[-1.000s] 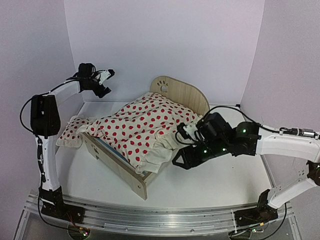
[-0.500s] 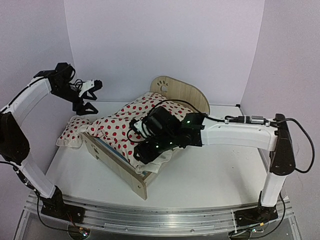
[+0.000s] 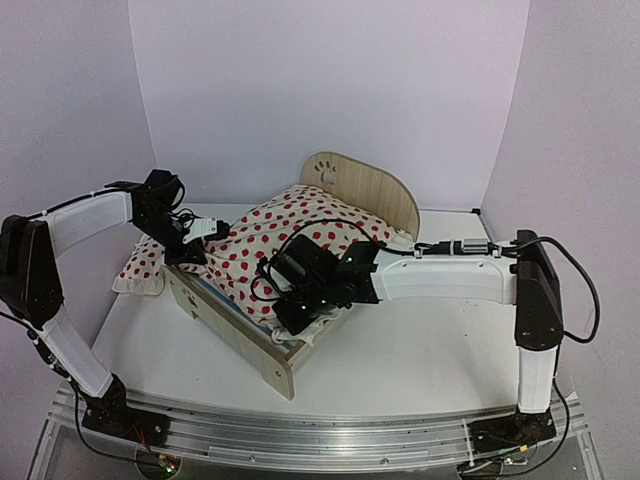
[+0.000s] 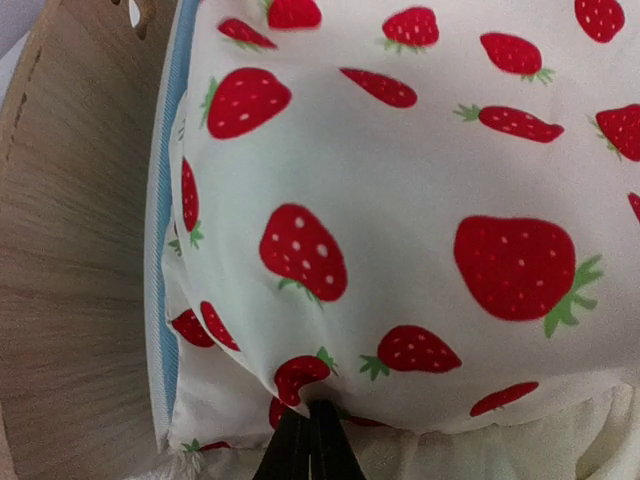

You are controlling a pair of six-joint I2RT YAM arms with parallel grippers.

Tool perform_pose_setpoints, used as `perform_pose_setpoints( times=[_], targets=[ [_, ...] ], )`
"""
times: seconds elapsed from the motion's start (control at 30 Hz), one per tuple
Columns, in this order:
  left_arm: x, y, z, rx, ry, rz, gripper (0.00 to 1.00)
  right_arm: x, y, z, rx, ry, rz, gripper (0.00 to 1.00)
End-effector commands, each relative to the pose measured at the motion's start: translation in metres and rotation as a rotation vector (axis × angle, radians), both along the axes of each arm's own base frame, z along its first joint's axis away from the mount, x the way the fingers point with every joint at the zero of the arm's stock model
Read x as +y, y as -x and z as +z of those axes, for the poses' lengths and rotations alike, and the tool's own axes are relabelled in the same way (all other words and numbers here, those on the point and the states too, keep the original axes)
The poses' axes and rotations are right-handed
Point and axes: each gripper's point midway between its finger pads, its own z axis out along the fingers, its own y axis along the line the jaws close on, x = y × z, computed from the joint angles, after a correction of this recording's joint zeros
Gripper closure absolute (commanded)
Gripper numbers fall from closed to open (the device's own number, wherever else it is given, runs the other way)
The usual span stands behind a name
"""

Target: Set up the pet bed

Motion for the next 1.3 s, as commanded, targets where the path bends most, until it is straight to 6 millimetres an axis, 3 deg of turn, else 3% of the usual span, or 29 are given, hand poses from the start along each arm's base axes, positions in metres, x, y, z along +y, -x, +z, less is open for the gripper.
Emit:
perform_pose_setpoints(
  times=[0.0, 0.23, 0.33, 0.5, 0.57, 0.7, 0.77, 0.83, 0.9, 1.0, 1.17, 1.27],
  targets=[
    [0.011, -0.019, 0.020, -0.124, -0.051, 0.025, 0.97, -0.009, 0.005, 0.025, -0.007, -0.042, 0.003, 1.00],
    [0.024, 0.003, 0.037, -0.091, -0.061, -0.058, 1.00, -0.016, 0.044, 0.067, 0.109, -0.177, 0.113, 1.00],
    [0.030, 0.013, 0.031, -0.072, -0.091, -0.095, 1.00, -0.020, 0.060, 0.065, 0.184, -0.198, 0.141, 1.00],
    [0.024, 0.032, 0.023, -0.024, -0.070, -0.168, 0.98, -0.015, 0.065, 0.041, 0.241, -0.180, 0.137, 1.00],
    [0.021, 0.038, 0.019, -0.008, -0.061, -0.190, 0.90, -0.009, 0.063, 0.036, 0.249, -0.180, 0.137, 1.00],
    [0.023, 0.035, 0.019, -0.021, -0.080, -0.179, 0.52, -0.008, 0.058, 0.046, 0.220, -0.193, 0.124, 0.71],
    [0.023, 0.032, 0.026, -0.041, -0.080, -0.175, 0.43, -0.014, 0.054, 0.062, 0.190, -0.217, 0.113, 0.59],
    [0.019, 0.033, 0.037, -0.052, -0.052, -0.181, 0.40, -0.024, 0.044, 0.088, 0.154, -0.265, 0.086, 0.51],
    [0.009, 0.036, 0.055, -0.063, 0.014, -0.193, 0.39, -0.043, 0.021, 0.119, 0.098, -0.322, 0.012, 0.46],
    [-0.011, 0.053, 0.080, -0.053, 0.114, -0.236, 0.38, -0.095, -0.029, 0.155, 0.012, -0.382, -0.188, 0.38],
    [-0.042, 0.105, 0.076, 0.038, 0.145, -0.327, 0.42, -0.217, -0.109, 0.158, -0.150, -0.288, -0.583, 0.27],
    [-0.045, 0.130, 0.061, 0.073, 0.131, -0.375, 0.47, -0.260, -0.144, 0.154, -0.177, -0.242, -0.654, 0.25]
  ],
)
